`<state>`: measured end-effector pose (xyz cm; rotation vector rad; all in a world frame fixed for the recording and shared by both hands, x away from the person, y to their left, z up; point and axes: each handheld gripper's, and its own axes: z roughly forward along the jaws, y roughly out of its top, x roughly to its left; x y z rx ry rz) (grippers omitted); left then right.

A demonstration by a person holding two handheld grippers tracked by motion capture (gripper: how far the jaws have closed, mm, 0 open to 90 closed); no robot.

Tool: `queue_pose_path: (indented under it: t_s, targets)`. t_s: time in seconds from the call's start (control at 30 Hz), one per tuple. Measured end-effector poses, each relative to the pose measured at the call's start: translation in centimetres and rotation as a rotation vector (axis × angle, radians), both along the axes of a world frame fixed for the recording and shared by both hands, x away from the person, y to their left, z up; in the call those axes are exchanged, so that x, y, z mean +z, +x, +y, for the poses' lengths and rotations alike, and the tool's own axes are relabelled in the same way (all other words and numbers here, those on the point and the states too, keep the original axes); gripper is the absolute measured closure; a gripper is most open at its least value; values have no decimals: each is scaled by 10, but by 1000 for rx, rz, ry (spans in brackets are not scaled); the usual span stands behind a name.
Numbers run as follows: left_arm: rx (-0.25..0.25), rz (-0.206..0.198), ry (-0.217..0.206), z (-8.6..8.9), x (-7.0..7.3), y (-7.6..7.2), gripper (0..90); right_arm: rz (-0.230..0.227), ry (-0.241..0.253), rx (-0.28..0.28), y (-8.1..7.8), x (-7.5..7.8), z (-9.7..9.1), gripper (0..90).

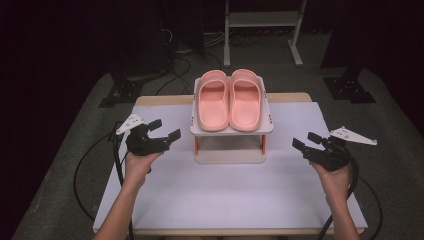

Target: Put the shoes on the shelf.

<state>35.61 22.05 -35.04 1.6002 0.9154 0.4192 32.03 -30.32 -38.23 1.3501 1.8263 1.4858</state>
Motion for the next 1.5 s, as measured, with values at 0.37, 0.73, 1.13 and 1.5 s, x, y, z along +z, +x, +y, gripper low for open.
queue_pose_path:
  t_s: [0.37, 0.73, 1.13, 1.5]
  targets:
    - [15, 13, -6, 8, -14, -7, 64, 9, 0, -3, -8, -8, -5, 266]
    - [20, 14, -5, 16, -24, -15, 64, 15, -5, -11, -17, -19, -11, 258]
    - [15, 20, -6, 19, -32, -25, 64, 20, 18, -38, -31, -34, -21, 247]
    - [35, 30, -23, 33, -49, -51, 64, 27, 11, -44, -50, -45, -23, 236]
